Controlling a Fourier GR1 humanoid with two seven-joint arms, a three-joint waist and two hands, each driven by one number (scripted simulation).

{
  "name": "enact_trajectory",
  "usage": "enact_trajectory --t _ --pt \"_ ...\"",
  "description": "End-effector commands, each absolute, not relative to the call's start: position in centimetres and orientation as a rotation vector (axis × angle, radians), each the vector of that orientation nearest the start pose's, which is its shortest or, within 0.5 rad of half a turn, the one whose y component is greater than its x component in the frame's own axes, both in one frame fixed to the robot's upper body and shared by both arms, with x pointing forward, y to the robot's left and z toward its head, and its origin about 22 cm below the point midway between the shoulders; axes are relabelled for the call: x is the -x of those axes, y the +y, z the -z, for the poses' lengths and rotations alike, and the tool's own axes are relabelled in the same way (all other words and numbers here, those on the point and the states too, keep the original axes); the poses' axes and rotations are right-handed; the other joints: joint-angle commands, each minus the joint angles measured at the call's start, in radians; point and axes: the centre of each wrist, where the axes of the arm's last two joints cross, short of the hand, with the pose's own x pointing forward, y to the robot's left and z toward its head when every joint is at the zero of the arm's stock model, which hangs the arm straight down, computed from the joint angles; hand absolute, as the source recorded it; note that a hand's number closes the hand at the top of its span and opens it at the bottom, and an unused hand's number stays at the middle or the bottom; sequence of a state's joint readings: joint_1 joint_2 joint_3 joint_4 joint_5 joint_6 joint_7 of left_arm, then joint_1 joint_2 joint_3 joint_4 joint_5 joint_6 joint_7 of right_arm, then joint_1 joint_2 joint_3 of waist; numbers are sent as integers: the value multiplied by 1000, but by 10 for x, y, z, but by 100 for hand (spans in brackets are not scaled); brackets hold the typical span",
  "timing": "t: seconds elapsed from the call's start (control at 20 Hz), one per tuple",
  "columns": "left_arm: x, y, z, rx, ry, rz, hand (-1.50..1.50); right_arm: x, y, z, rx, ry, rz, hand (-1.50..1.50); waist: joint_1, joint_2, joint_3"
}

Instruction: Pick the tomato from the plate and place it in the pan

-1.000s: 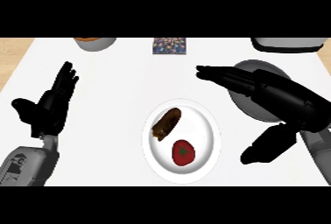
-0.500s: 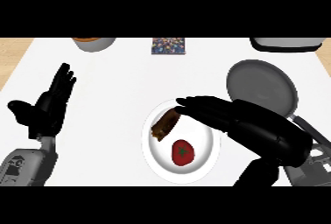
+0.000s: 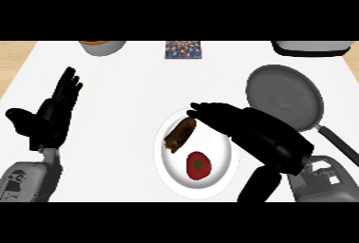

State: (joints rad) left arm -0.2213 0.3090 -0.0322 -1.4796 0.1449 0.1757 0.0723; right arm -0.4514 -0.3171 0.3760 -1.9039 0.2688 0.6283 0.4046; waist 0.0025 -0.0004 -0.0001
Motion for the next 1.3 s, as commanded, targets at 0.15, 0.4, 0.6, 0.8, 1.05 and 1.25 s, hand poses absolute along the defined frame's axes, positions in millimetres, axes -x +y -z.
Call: enact_trajectory --t 0.15,0.4,0.6,0.8,1.05,1.25 --pt "-291 271 -33 -204 -1616 58 0 -277 -146 -137 101 -1462 -1533 -150 0 1 0" --pt "-304 273 -62 -179 -1610 44 0 -283 -136 -105 44 -1436 -1576 -150 2 1 0" --pt "-281 285 -52 -189 -1610 52 0 -272 -127 -99 60 -1416 -1632 -150 3 0 0" --pt "-295 276 -56 -190 -1612 34 0 -273 -114 -119 100 -1411 -1656 -150 -1 0 0" --pt "-307 272 -52 -210 -1614 46 0 -272 -97 -98 242 -1335 -1762 -150 -3 2 0" --pt "-298 283 -59 -204 -1620 54 0 -267 -115 -92 277 -1273 -1809 -150 -2 0 0"
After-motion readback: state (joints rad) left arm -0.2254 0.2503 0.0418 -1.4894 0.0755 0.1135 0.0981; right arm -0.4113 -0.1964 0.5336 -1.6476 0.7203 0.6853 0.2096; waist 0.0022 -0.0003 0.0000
